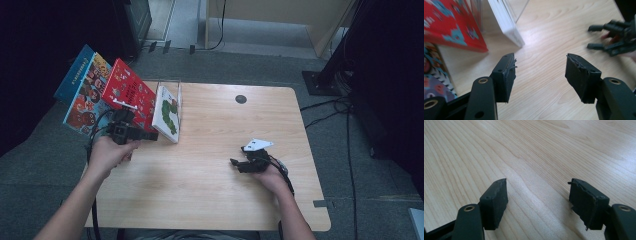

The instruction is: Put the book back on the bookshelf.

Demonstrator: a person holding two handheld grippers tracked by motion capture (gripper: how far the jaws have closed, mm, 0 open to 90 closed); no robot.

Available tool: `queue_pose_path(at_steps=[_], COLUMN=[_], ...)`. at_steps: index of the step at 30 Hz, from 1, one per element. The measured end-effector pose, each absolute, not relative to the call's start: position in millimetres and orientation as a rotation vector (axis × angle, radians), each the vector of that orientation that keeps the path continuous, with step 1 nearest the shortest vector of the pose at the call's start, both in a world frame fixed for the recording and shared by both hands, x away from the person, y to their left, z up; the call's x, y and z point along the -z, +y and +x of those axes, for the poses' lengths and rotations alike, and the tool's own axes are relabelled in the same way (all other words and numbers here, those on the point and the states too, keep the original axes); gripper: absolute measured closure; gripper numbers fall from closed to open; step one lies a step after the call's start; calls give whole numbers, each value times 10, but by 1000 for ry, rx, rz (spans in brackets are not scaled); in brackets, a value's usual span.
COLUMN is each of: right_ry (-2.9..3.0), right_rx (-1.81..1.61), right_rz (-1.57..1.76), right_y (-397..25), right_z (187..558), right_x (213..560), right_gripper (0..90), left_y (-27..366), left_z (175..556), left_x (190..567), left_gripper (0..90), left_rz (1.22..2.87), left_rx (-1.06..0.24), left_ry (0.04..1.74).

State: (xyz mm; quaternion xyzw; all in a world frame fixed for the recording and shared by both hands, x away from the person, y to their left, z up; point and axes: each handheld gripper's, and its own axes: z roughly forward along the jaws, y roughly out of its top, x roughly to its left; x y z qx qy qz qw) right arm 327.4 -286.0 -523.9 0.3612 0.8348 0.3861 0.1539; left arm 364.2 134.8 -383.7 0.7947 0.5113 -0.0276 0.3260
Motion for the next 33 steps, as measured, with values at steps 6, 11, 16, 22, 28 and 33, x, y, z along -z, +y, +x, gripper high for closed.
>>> queue_pose_path(at_steps=[6, 11, 16, 22, 28, 33], right_ry=[2394, 2394, 2394, 2392, 2383, 2386], right_rx=[-1107, -1107, -1107, -1107, -1095, -1094], right_rz=[1035, 1036, 1036, 1041, 1060, 1058], right_y=[-2860, -2860, -2862, -2883, -2885, -2882], right_z=[3274, 3275, 3275, 3278, 3275, 3274], right_x=[5239, 5239, 5238, 5239, 5240, 5241], right_gripper=[309, 307, 304, 296, 268, 254], left_y=[1312, 1210, 1153, 1193, 1240, 1266], left_z=[3571, 3479, 3417, 3372, 3312, 3292], left_x=[4153, 4394, 4614, 4813, 4926, 4942], left_gripper=[413, 410, 404, 399, 383, 371], left_rz=[2088, 2131, 2164, 2157, 2158, 2146], left_rx=[93, 71, 69, 58, -9, -19], left_ry=[1348, 1324, 1319, 1325, 1311, 1289])
